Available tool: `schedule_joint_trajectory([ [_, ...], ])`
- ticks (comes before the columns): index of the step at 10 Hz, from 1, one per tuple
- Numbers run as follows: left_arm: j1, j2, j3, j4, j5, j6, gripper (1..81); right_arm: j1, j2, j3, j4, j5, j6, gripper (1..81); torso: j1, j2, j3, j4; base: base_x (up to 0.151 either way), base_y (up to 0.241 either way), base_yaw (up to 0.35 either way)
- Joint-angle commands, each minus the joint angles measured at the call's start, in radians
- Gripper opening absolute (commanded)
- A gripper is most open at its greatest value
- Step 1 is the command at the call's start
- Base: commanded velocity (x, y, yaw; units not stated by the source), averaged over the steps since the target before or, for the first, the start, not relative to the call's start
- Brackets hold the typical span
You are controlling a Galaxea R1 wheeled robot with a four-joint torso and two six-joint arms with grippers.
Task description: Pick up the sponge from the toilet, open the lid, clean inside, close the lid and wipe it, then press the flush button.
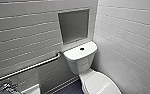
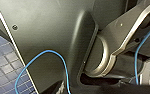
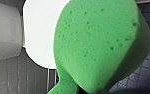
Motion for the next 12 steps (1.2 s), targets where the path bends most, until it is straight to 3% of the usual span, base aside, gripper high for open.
schedule_joint_trajectory([
  [1, -0.045, -0.148, 0.209, 0.002, 0.08, 0.008, 81.1, -0.241, -0.031, -0.05, -0.258, 0.109, 0.01, 1.0, 0.0, 0.0, 0.0, 0.0, 0.0, 0.0, 0.0],
  [4, -0.091, -0.203, 0.31, 0.004, 0.088, 0.008, 81.1, -0.382, 0.081, -0.208, -0.309, 0.092, 0.01, 1.0, 0.0, 0.0, 0.0, 0.0, 0.0, 0.0, 0.0],
  [8, -0.203, -0.349, 0.543, -0.004, 0.094, 0.006, 81.1, -0.502, 0.126, -0.225, -0.323, 0.11, -0.007, 1.0, 0.0, 0.0, 0.0, 0.0, 0.0, 0.0, 0.0],
  [11, -0.314, -0.418, 0.657, -0.008, 0.092, 0.0, 81.1, -0.548, 0.15, -0.244, -0.422, 0.11, 0.004, 1.0, 0.0, 0.0, 0.0, 0.0, 0.0, 0.0, 0.0],
  [12, -0.355, -0.429, 0.677, -0.012, 0.092, -0.005, 81.1, -0.551, 0.175, -0.261, -0.427, 0.11, 0.001, 1.0, 0.0, 0.0, 0.0, 0.0, 0.0, 0.0, 0.0],
])
